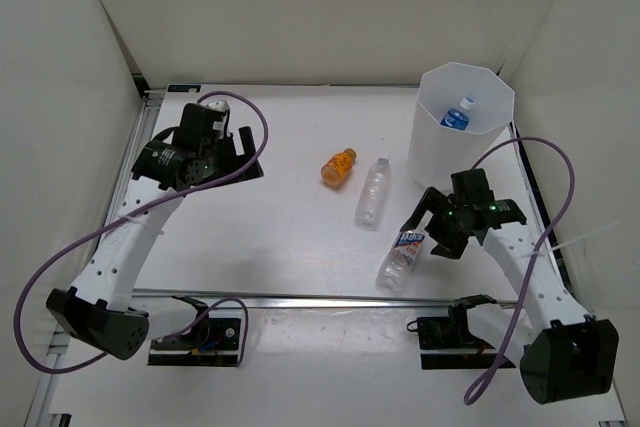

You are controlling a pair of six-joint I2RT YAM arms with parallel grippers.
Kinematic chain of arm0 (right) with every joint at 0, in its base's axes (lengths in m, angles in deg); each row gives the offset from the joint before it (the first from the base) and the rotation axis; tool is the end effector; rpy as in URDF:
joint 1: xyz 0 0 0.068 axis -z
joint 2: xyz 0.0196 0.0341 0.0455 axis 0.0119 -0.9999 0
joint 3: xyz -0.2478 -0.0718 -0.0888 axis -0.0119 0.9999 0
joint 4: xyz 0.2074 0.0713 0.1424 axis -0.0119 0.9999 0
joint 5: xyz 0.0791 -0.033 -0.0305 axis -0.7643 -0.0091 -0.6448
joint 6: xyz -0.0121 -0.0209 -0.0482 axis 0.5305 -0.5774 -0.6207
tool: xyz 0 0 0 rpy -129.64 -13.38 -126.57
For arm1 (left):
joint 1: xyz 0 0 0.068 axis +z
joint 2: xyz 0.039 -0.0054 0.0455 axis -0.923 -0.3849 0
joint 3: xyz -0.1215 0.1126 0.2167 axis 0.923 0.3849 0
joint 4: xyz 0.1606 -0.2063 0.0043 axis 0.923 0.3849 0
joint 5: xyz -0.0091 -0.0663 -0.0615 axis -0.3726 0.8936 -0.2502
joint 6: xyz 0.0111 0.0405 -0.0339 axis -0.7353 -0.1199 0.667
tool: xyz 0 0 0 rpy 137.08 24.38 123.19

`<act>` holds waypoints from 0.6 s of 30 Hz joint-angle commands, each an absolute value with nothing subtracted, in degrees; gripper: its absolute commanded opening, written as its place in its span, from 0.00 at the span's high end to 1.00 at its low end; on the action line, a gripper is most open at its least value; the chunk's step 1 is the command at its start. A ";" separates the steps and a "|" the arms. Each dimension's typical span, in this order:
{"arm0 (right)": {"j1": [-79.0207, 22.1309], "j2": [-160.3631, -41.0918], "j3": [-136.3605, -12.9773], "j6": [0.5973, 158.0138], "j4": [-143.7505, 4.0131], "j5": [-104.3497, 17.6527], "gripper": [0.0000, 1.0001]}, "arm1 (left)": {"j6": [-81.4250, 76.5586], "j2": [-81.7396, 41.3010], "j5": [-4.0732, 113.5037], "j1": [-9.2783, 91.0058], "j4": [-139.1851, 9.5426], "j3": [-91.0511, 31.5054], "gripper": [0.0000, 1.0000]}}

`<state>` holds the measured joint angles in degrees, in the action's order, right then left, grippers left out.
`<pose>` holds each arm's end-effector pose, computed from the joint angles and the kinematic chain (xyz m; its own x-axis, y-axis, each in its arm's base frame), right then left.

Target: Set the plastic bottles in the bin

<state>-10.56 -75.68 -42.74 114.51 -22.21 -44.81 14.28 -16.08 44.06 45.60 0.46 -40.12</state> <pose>0.1738 0.0402 0.2436 -0.8146 0.5120 -0.2727 0.3723 0.8219 0.4312 0.2154 -0.0844 0.3838 -0.8080 -0.1874 -0.5586 -0.0415 0.9638 -0.2633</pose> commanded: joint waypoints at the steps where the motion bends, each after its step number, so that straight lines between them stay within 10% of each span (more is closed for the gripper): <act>1: -12.67 -79.65 -41.23 115.73 -28.01 -44.23 0.01 | 14.63 -11.88 43.38 45.39 1.18 -38.91 0.00; 11: -16.54 -89.87 -36.83 117.58 -29.94 -40.99 0.01 | 17.45 -7.84 41.71 45.39 4.87 -36.27 0.00; 18: -16.54 -87.33 -37.69 116.96 -27.58 -40.20 0.50 | 19.03 -6.07 41.19 45.39 4.87 -35.12 0.00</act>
